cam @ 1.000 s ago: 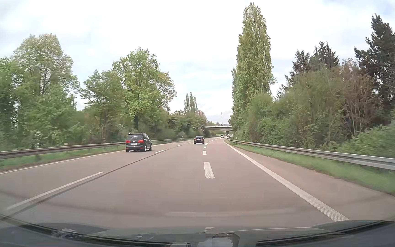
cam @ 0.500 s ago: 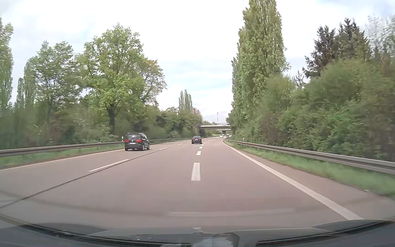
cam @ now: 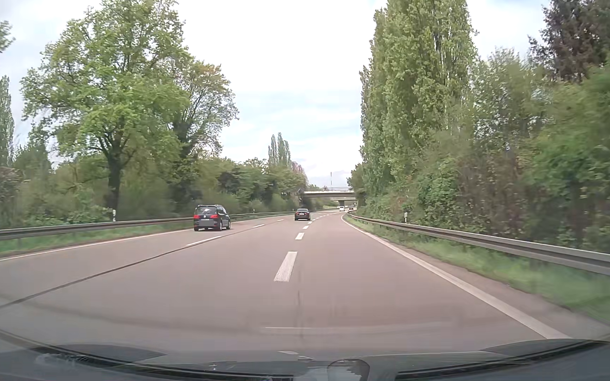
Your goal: Follow the waypoints while adhering to traffic rules and regulations
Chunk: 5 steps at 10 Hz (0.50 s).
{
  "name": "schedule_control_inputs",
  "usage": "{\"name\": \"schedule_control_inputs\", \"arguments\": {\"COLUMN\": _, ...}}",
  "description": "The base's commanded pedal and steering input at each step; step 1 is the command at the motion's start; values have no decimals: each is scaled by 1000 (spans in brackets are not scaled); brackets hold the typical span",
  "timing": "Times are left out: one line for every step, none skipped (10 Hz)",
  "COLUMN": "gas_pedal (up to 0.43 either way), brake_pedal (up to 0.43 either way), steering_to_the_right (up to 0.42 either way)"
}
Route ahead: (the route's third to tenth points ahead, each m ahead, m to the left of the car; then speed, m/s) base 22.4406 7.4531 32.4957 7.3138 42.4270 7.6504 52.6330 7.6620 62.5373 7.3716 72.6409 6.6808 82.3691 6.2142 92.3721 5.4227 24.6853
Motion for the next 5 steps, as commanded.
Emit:
{"name": "schedule_control_inputs", "arguments": {"gas_pedal": 0, "brake_pedal": 0, "steering_to_the_right": 6}}
{"name": "schedule_control_inputs", "arguments": {"gas_pedal": 0, "brake_pedal": 0, "steering_to_the_right": 6}}
{"name": "schedule_control_inputs", "arguments": {"gas_pedal": 0, "brake_pedal": 0, "steering_to_the_right": 6}}
{"name": "schedule_control_inputs", "arguments": {"gas_pedal": 0, "brake_pedal": 0, "steering_to_the_right": 6}}
{"name": "schedule_control_inputs", "arguments": {"gas_pedal": 0, "brake_pedal": 0, "steering_to_the_right": 6}}
